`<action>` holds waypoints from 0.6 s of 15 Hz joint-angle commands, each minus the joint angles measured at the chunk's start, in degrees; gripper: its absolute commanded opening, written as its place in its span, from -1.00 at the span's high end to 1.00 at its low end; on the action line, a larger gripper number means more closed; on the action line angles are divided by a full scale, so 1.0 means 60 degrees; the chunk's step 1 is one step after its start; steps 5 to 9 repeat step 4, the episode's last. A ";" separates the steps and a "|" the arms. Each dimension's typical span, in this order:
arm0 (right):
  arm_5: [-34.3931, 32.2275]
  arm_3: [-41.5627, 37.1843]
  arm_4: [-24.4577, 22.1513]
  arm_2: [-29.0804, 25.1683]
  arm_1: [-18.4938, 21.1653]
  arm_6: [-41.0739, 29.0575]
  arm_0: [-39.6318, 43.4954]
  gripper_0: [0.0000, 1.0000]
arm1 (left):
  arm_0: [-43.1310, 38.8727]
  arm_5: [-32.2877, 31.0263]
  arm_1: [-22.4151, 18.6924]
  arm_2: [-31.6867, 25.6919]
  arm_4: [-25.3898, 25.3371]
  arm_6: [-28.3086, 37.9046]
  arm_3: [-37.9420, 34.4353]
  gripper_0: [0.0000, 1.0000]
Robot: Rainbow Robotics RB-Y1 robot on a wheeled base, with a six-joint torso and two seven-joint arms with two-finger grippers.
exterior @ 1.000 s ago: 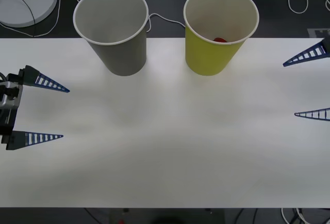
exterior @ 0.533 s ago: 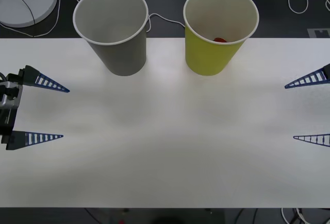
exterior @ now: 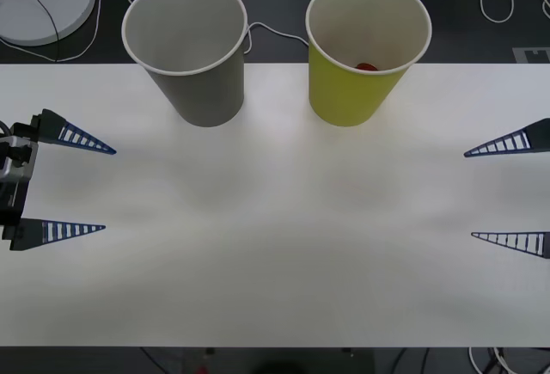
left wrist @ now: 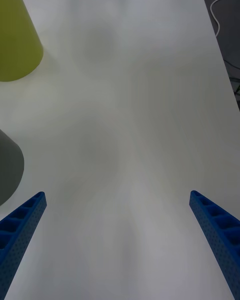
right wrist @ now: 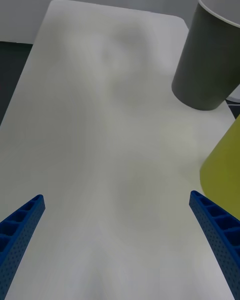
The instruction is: Put the can into the green bin and the plastic bottle into the gray bin
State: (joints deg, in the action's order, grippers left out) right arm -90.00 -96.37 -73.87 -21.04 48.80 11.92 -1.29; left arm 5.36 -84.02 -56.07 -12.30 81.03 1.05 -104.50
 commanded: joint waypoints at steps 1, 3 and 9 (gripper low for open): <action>0.0000 -0.0022 -0.0007 0.0006 -0.0003 0.0035 -0.0048 -1.00 | 0.0000 0.0000 0.0000 0.0000 0.0000 0.0000 0.0000 -1.00; 0.0000 -0.0022 -0.0007 0.0006 -0.0003 0.0035 -0.0048 -1.00 | 0.0000 0.0000 0.0000 0.0000 0.0000 0.0000 0.0000 -1.00; 0.0000 -0.0022 -0.0007 0.0006 -0.0003 0.0035 -0.0048 -1.00 | 0.0000 0.0000 0.0000 0.0000 0.0000 0.0000 0.0000 -1.00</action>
